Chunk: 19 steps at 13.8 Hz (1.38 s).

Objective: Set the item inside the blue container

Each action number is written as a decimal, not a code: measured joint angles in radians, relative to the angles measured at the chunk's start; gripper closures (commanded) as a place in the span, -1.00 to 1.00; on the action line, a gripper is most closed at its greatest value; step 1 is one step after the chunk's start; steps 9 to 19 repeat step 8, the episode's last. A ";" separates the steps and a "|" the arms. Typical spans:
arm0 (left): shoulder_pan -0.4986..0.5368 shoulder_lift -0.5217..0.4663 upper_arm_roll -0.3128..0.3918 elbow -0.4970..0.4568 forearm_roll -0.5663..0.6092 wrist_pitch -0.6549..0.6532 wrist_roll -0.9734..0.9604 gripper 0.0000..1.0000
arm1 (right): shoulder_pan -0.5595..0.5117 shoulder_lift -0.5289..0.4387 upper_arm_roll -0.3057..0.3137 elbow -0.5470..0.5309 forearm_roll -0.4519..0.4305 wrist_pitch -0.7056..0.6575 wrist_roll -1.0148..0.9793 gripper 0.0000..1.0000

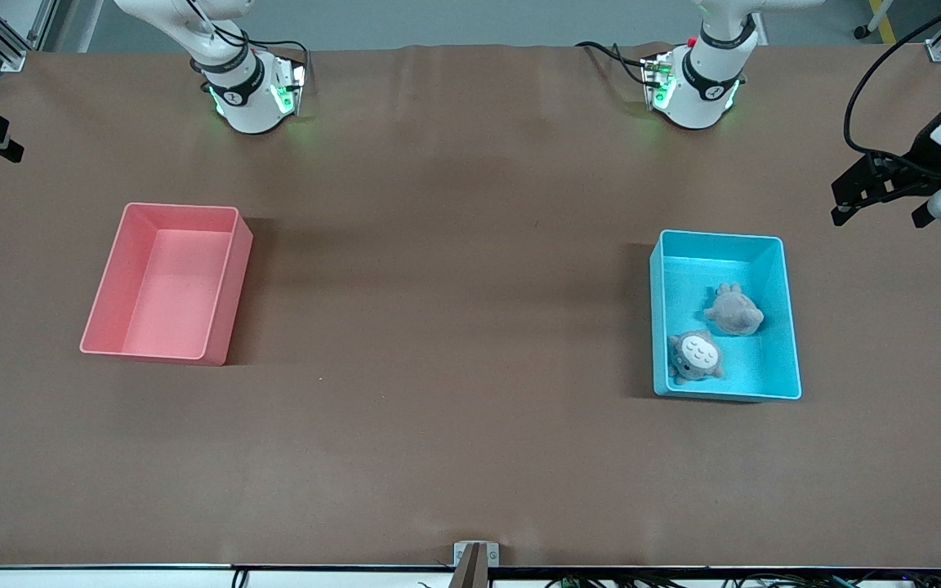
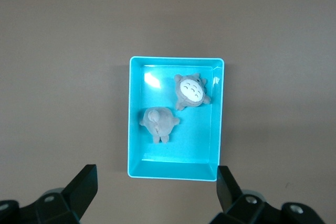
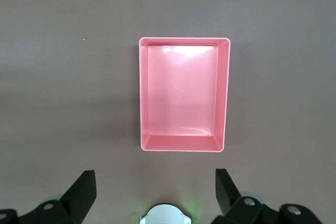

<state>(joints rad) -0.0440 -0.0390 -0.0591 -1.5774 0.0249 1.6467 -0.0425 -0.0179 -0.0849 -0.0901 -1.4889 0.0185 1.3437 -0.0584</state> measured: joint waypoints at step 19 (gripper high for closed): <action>-0.007 0.000 -0.001 0.004 0.000 -0.093 0.000 -1.00 | 0.000 0.000 0.001 0.000 0.001 -0.017 0.000 -1.00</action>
